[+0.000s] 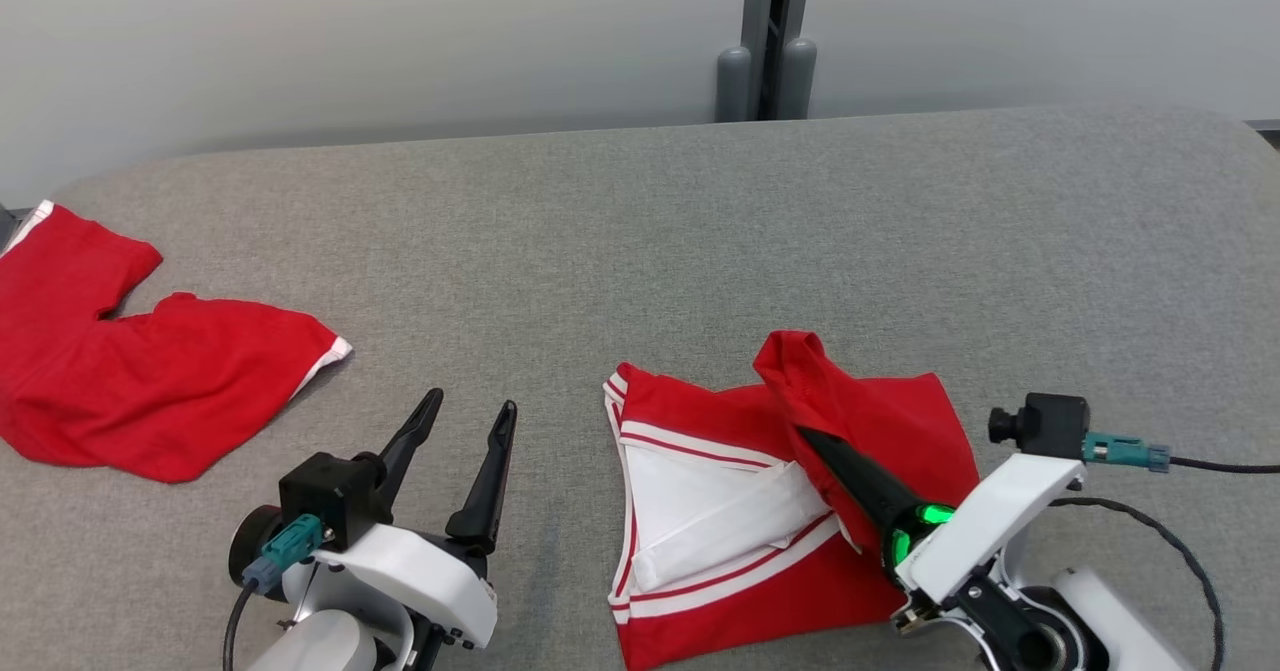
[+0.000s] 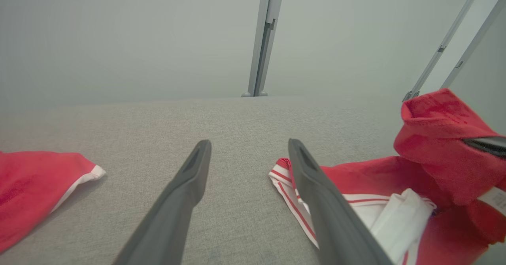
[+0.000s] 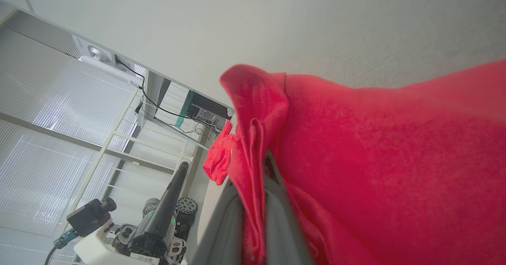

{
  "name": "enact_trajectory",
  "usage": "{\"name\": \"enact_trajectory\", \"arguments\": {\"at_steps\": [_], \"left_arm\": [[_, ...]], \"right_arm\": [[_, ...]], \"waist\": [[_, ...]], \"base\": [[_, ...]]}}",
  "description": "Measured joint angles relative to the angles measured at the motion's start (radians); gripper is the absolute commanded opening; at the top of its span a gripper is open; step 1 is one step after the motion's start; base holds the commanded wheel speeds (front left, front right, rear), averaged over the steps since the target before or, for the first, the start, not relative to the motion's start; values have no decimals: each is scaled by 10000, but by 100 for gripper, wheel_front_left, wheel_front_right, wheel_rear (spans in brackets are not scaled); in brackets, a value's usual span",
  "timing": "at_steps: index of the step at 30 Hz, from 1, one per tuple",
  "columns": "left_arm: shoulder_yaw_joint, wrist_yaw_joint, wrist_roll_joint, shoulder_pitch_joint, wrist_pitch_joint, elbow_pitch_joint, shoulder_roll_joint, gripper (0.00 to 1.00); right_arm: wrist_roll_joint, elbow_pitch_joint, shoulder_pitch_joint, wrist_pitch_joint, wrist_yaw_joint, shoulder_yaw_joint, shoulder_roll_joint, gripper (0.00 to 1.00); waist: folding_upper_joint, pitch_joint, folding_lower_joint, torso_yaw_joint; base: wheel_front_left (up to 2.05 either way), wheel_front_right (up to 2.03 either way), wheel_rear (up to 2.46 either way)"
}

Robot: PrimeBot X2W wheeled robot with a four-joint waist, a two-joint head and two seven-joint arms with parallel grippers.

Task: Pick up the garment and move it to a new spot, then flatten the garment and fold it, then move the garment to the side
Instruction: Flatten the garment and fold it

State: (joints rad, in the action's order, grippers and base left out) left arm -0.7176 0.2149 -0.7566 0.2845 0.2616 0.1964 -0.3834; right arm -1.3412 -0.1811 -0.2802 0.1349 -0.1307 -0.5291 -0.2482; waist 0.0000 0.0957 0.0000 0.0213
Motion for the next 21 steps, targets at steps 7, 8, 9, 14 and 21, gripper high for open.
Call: {"name": "enact_trajectory", "arguments": {"at_steps": [7,8,9,14,21], "left_arm": [[123,-127,155,-80,0,69,199,100],[111,-136,171,-81,0,102,240,100],[96,-201,176,-82,0,130,278,100],[79,-314,263,-78,0,313,479,100],[219,-437,359,-86,0,487,554,100]], "right_arm": [[238,-583,-36,159,0,-125,1087,0],[265,-667,-92,157,0,-142,1221,0],[336,-769,-161,144,0,-157,1306,0],[529,-1526,-286,-25,0,-86,1572,0],[731,-2215,-371,153,0,-267,1795,100]], "waist": [[0,103,0,436],[0,135,0,508],[0,165,0,581],[0,297,0,995],[0,351,0,1348]], "base": [[0,0,0],[0,0,0],[0,0,0],[0,0,0],[0,0,0]]}}
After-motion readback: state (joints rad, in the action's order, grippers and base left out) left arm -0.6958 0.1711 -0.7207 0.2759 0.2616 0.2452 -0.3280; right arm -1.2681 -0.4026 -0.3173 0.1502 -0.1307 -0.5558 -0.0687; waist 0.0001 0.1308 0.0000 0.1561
